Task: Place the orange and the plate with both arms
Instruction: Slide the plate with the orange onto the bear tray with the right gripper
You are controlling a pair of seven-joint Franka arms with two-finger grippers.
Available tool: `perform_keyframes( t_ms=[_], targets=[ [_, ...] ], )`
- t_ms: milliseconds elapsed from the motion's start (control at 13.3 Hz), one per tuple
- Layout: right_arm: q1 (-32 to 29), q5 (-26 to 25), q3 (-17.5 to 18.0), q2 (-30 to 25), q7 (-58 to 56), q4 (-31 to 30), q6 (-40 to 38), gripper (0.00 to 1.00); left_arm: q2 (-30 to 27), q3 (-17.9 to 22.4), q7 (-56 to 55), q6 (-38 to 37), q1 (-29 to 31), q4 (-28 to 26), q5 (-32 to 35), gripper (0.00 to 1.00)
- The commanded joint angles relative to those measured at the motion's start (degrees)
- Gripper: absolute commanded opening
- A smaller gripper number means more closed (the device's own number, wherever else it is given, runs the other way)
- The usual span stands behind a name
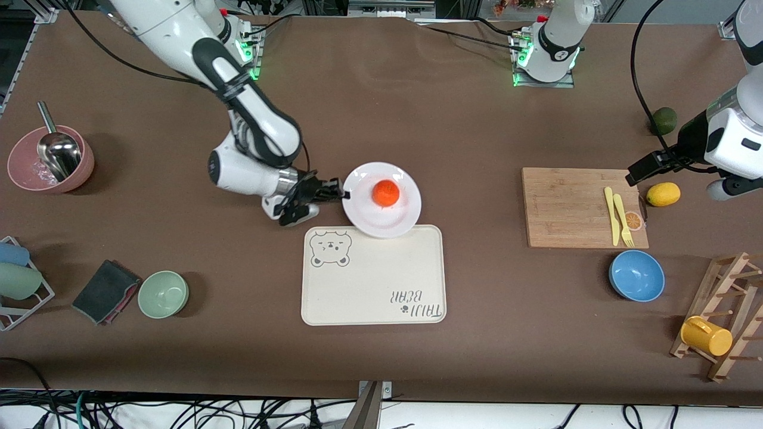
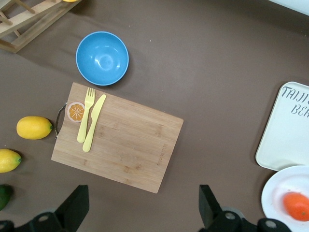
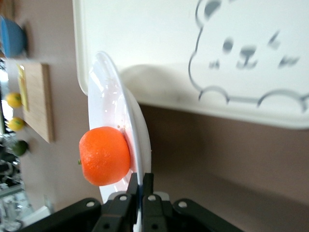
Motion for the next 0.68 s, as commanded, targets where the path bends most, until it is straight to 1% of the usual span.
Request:
perform_keyframes(
  t_ms=[0, 151, 226, 301, 452, 527, 602],
  targets=[
    [-6.4, 0.7, 0.3, 3.6, 3.8, 8.4, -8.4, 0.0, 0.8, -0.6, -0.2, -0.1, 0.7, 1.2, -0.7, 1.0],
    [-9.8, 0.7, 0.3, 7.3, 4.2, 14.4, -14.0, 0.0, 1.2, -0.6, -0.3, 0.0, 0.7, 1.3, -0.6, 1.0],
    [-10.6, 0.7, 0.3, 9.3, 4.4, 17.4, -14.8, 0.0, 1.6, -0.6, -0.3, 0.1, 0.7, 1.4, -0.6, 1.0],
    [-10.8, 0.6, 0.3, 11.2, 5.9, 19.6, -14.7, 0.0, 1.7, -0.6, -0.3, 0.1, 0.7, 1.3, -0.6, 1.0],
    [-10.7, 0.3, 0.2, 16.0, 9.1, 27.1, -14.2, 0.0, 2.1, -0.6, -0.3, 0.1, 0.7, 1.4, -0.5, 1.0],
    [-10.4, 0.1, 0.2, 18.4, 10.4, 29.7, -13.5, 0.0, 2.0, -0.5, -0.2, 0.1, 0.7, 1.5, -0.5, 1.0],
    [-9.6, 0.0, 0.2, 21.0, 10.3, 32.2, -10.6, 0.0, 2.1, -0.3, -0.2, 0.1, 0.7, 1.5, -0.5, 1.0]
  ],
)
